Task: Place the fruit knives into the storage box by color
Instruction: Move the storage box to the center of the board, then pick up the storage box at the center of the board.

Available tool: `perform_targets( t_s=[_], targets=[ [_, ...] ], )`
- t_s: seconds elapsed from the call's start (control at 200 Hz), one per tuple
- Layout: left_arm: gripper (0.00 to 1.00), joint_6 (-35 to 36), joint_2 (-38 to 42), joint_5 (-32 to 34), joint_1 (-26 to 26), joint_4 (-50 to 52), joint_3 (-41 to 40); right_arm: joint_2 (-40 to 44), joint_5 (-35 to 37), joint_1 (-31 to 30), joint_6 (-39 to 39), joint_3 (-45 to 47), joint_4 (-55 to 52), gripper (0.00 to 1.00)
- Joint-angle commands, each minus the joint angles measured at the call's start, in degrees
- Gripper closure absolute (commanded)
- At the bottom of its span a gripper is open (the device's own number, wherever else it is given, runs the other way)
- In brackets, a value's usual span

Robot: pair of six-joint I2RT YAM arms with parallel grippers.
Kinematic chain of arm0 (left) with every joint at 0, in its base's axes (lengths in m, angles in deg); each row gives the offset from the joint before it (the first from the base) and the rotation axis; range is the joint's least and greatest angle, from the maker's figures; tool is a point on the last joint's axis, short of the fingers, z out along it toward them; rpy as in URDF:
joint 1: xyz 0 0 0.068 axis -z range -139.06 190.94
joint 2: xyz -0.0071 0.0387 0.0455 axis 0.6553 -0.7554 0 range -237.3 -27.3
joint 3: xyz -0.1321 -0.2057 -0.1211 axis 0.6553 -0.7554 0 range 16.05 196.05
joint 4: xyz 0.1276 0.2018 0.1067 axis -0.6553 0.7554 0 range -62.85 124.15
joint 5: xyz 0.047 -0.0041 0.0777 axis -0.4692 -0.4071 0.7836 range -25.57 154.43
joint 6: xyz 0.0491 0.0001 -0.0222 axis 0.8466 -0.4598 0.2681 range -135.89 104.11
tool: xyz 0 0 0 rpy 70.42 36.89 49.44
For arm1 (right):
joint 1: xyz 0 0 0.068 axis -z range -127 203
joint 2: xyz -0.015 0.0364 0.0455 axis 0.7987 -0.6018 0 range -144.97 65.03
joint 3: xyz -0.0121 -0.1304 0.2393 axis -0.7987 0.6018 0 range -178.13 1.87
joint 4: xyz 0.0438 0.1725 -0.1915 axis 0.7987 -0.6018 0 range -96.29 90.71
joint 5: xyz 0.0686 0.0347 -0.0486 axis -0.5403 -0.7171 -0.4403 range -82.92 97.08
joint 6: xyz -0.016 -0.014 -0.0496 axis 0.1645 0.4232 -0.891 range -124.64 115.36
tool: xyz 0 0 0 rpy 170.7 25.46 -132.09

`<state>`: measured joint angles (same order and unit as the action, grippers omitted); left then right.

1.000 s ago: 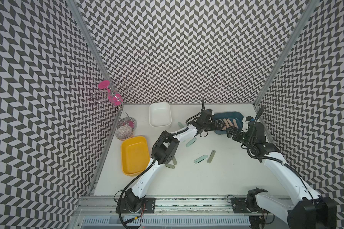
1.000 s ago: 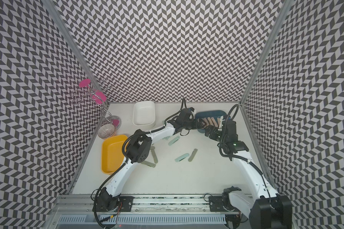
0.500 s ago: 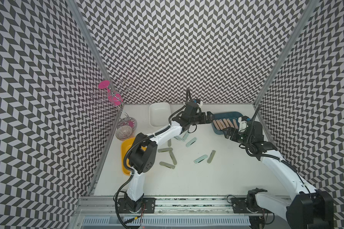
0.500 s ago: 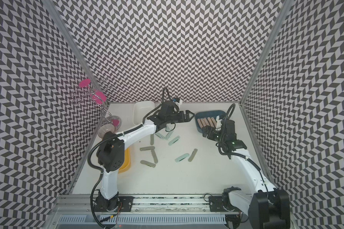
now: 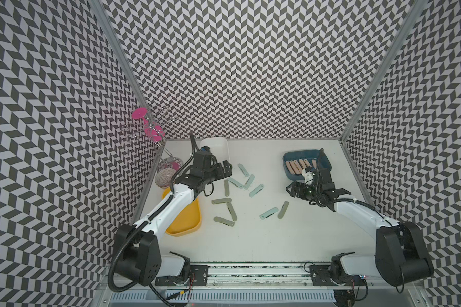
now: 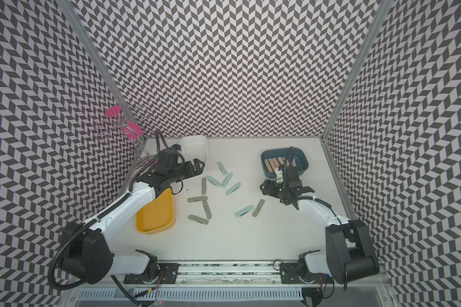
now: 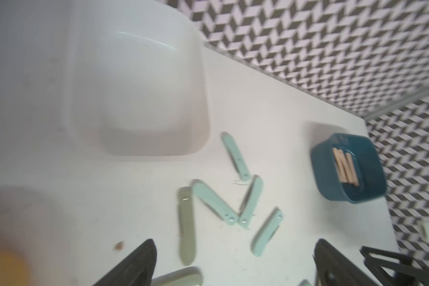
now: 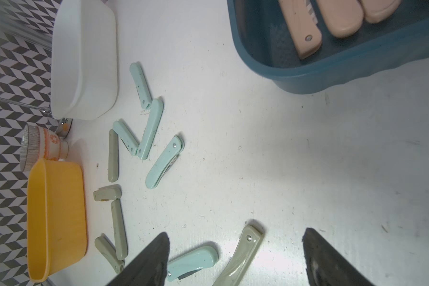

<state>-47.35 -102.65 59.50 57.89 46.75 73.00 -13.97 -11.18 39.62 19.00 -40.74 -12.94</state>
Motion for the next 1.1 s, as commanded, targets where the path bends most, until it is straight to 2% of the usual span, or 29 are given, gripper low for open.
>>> perform_targets(
  t_s=[0.0, 0.19, 0.381, 0.551, 0.656, 0.846, 1.092],
  targets=[
    [0.00, 0.44, 4.23, 3.45, -3.19, 5.42, -2.77, -2.61, 0.49, -1.44, 0.67, -2.83, 5.15, 0.18],
    [0.00, -0.30, 5.25, 6.82, -7.22, 7.62, -6.57, -6.22, -0.25, -2.17, 1.43, -4.50, 6.78, 0.20],
    [0.02, 2.24, -0.49, 12.04, -7.19, 10.50, -6.16, -5.77, -0.26, -2.86, 2.22, -4.59, 7.80, 0.20],
    [0.04, 2.81, -4.00, 11.63, -7.20, 10.13, -8.25, -5.76, 0.13, -2.87, 2.53, -4.33, 8.36, 0.20],
    [0.11, 3.12, -5.54, 10.62, -7.22, 9.19, -9.46, -5.89, 0.15, -2.87, 2.60, -4.15, 8.46, 0.20],
    [0.37, 3.32, -6.92, 9.35, -7.24, 7.39, -10.78, -5.21, 1.18, -2.87, 2.42, -3.88, 7.94, 0.20],
    [0.46, 3.60, -6.03, 5.86, -7.19, 5.80, -11.61, -5.03, 1.48, -2.88, 2.81, -3.61, 7.90, 0.21]
  ],
)
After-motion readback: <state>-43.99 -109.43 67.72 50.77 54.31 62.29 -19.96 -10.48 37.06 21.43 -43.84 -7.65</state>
